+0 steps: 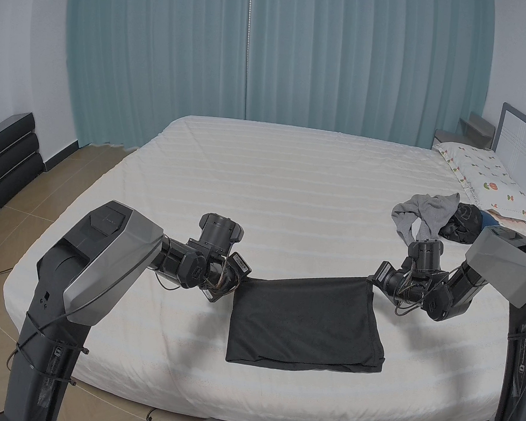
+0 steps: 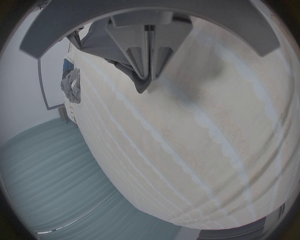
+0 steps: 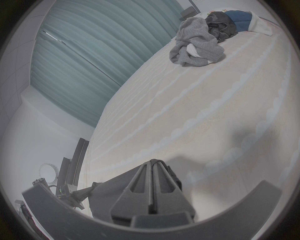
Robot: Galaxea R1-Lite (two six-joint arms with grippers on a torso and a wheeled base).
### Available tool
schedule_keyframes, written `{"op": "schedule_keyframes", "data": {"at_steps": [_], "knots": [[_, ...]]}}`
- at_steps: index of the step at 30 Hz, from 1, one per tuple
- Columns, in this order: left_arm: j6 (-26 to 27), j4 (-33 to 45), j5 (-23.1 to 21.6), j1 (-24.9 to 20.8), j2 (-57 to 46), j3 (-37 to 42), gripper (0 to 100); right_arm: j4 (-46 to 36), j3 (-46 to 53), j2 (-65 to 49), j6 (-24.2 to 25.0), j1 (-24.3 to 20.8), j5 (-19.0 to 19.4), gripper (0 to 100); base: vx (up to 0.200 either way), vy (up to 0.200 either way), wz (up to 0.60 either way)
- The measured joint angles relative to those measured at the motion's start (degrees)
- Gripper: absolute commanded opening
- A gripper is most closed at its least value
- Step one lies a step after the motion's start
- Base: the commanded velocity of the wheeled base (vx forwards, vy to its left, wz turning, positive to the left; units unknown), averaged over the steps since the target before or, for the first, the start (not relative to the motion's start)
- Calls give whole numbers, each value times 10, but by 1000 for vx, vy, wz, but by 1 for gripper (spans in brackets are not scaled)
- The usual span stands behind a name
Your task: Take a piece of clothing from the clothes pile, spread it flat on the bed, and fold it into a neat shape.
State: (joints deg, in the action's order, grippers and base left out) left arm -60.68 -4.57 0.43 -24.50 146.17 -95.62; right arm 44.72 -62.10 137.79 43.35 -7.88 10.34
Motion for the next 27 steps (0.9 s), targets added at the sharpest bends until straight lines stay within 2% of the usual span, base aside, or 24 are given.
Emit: {"op": "schedule_keyframes", "data": {"at_steps": [12, 13, 21, 27], "knots": [[-1, 0, -2, 3, 2, -1, 0, -6, -20, 17, -1, 1, 1, 0, 0, 0, 0], [-1, 1, -3, 3, 2, -1, 100, -6, -20, 19, -1, 1, 1, 100, 0, 0, 0], [-1, 1, -6, 3, 1, 3, 100, -5, -8, 12, 0, -4, 5, 100, 0, 0, 0], [-1, -2, -8, 8, -14, 31, 100, 0, 55, -27, 1, -1, 48, 100, 0, 0, 0]]}}
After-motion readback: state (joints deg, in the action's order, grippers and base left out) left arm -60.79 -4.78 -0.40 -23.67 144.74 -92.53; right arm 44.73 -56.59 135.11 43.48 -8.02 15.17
